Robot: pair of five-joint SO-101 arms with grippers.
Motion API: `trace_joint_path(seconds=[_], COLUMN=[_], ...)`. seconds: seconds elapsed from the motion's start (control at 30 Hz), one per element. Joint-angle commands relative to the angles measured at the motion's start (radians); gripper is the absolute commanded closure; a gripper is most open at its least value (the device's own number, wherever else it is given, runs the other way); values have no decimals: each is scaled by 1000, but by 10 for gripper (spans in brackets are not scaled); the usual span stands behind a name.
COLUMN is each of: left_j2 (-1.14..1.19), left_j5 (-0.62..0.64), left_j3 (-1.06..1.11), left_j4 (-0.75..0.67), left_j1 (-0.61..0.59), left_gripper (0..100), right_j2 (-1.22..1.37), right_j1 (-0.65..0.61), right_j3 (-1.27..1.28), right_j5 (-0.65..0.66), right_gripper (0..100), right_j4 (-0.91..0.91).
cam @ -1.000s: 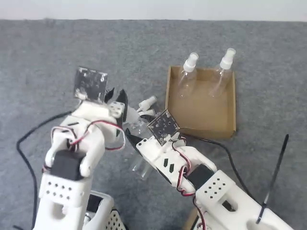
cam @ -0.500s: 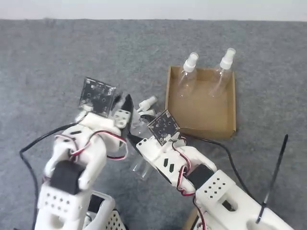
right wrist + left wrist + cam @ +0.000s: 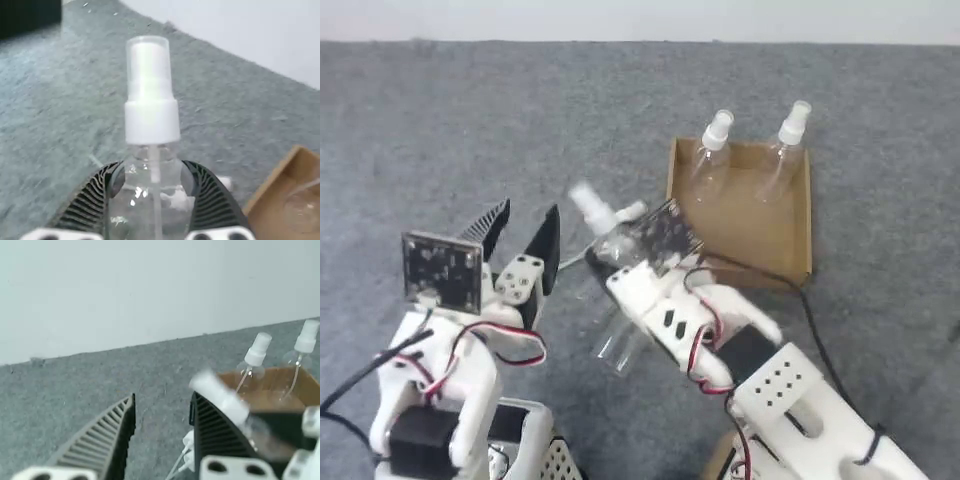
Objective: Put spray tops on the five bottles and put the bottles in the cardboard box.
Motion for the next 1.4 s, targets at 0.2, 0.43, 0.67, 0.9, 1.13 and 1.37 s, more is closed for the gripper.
trace_joint_path(seconds=[0.2,0.43,0.67,0.9,1.13,1.37], left_j2=[-130,-138,-133,-132,-132,-132], left_j5=[-8,-35,-37,-37,-37,-37], left_j3=[180,257,357,374,375,375], left_j4=[-8,-15,-140,-164,-167,-167], left_j1=[160,272,270,270,270,270], left_gripper=[829,695,695,695,695,695], right_j2=[139,390,372,197,77,45], right_j1=[97,96,58,51,51,58], right_j3=[-397,-578,-612,-528,-494,-488], right_j5=[-3,-3,-3,-5,-6,-5], right_gripper=[992,992,992,992,992,992], right_j4=[147,147,237,323,409,460])
